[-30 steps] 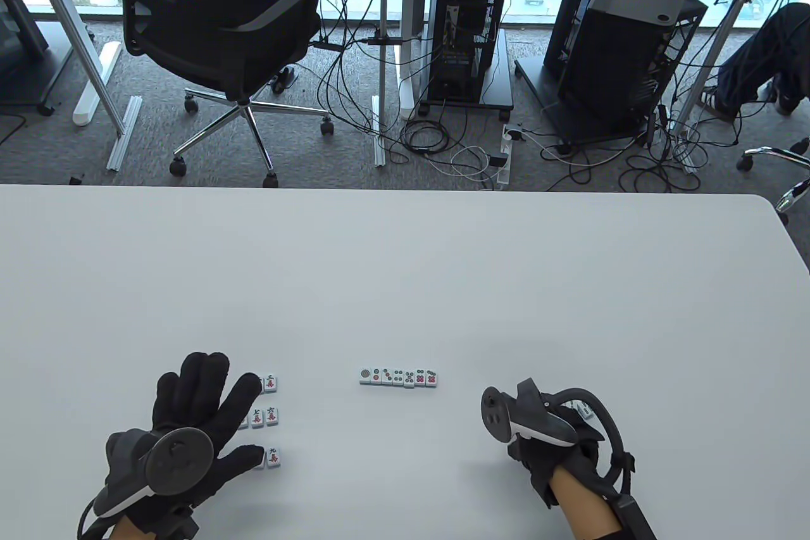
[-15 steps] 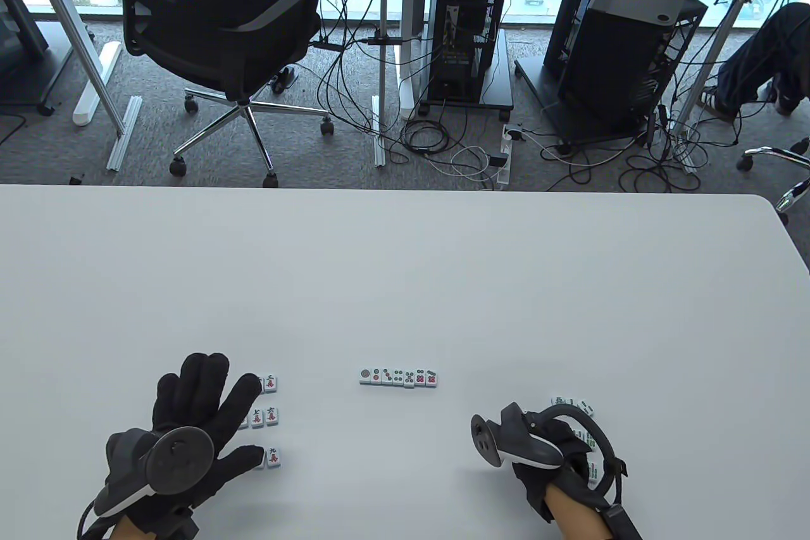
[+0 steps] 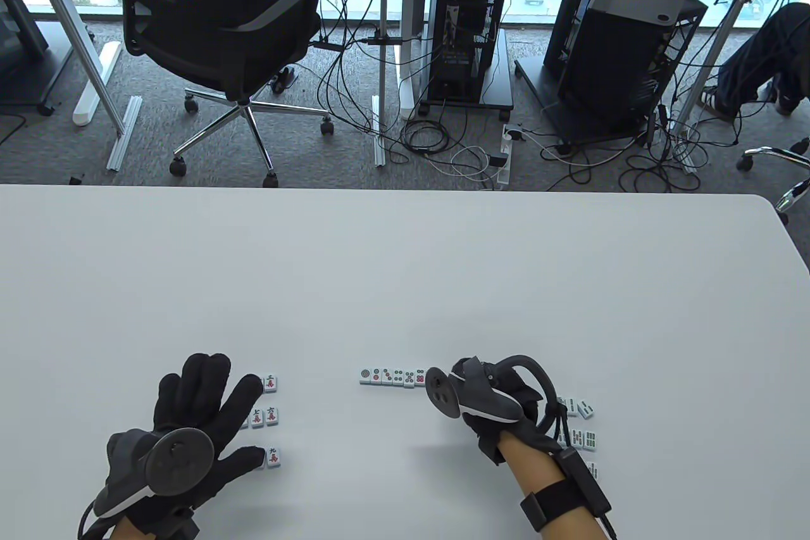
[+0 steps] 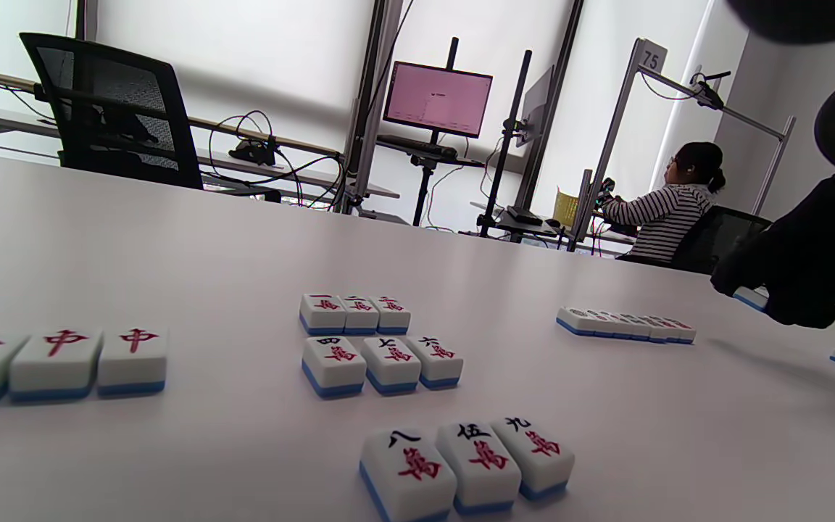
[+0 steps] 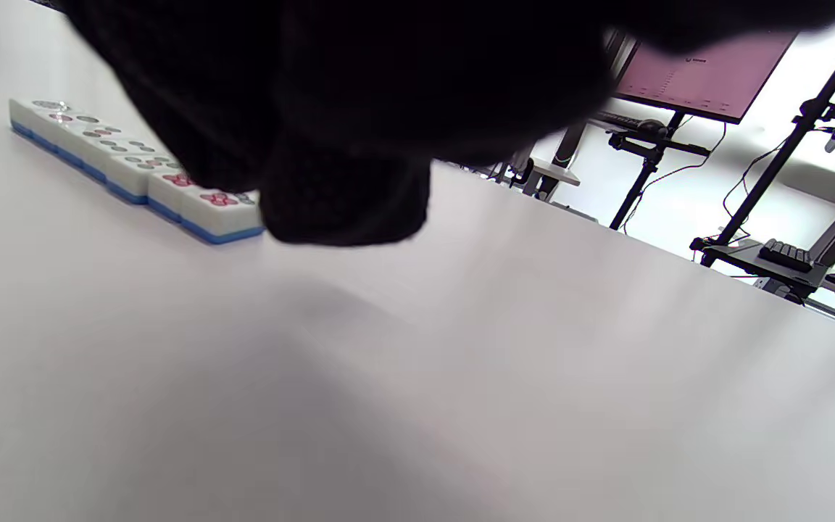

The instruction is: Mahjong suit sorting

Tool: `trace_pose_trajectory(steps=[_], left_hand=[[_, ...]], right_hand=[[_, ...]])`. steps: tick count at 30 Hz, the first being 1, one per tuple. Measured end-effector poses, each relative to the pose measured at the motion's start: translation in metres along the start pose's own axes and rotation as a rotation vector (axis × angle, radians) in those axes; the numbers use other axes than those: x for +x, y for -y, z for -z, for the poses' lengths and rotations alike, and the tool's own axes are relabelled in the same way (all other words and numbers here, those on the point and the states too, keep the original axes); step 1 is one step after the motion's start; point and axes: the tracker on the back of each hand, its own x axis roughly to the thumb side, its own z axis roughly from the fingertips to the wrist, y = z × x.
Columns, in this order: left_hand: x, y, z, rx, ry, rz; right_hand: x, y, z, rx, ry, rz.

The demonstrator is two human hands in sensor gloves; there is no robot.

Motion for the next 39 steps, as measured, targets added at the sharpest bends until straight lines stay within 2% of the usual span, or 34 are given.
trace_pose_trajectory(steps=[8,19,25,31,34,39], left_hand=[[-0.001,-0.001,-0.001,0.014,0.005,-0.006],[-0.002,0.001,0.0,-0.001,0.001,-0.008],[-0.004,0.0,0.0,0.007,-0.006,-0.014],[-0.004,0.0,0.0,0.007,-0.008,-0.012],[-0.004,-0.001,-0.001,0.007,-0.013,-0.013],[-0.009,-0.003,-0.001,0.017,-0.035,-0.022]], right_hand=[[0.016,-0.017,0.031,0.084,-0.018,0.003],[0.017,-0.022,0.032,0.089,-0.01,0.023],[0.001,-0.006,0.015,0.037,-0.034,0.052],[-0.021,-0.001,-0.014,0.049,-0.076,0.036],[-0.034,-0.004,-0.03,0.088,-0.105,0.047],[-0.053,-0.017,-0.057,0.245,-0.138,0.041]])
